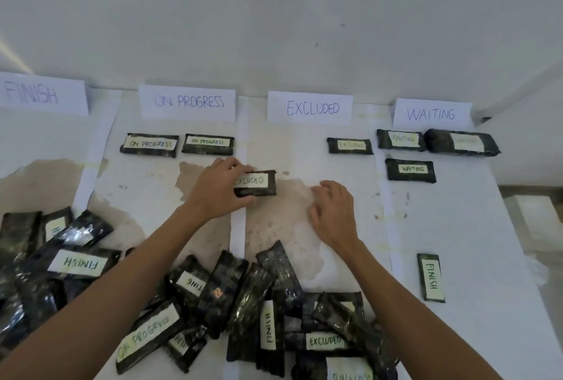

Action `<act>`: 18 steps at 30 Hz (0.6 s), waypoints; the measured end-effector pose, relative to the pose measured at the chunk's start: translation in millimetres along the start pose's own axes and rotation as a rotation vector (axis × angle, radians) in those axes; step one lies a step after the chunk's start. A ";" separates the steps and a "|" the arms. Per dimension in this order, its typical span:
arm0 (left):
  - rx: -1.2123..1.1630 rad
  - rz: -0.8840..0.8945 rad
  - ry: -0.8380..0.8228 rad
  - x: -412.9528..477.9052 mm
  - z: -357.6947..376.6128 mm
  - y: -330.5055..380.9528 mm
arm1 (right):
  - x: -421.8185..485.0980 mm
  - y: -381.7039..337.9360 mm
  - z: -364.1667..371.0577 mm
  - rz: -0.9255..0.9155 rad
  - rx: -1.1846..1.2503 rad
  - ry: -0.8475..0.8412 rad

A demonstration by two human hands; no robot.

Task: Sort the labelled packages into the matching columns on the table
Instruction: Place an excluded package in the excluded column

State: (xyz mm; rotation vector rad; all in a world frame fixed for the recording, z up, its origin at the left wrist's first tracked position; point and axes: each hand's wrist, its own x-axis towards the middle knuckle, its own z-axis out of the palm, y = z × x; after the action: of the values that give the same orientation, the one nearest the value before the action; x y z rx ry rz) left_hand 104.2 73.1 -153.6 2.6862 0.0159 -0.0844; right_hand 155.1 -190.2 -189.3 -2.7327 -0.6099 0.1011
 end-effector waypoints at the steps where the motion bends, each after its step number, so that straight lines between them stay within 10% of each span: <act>1: -0.014 -0.005 0.009 13.9 5.0 5.7 | 0.3 4.3 3.4 -0.005 -0.004 0.013; 18: 0.005 -0.028 0.078 113.3 51.2 36.2 | 3.3 19.9 20.0 -0.038 0.075 0.139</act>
State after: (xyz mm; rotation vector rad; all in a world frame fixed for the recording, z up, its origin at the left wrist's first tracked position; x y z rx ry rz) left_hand 215.2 17.8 -190.7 2.6931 0.0773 0.0117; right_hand 163.2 -199.5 -214.9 -2.6275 -0.6055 -0.0734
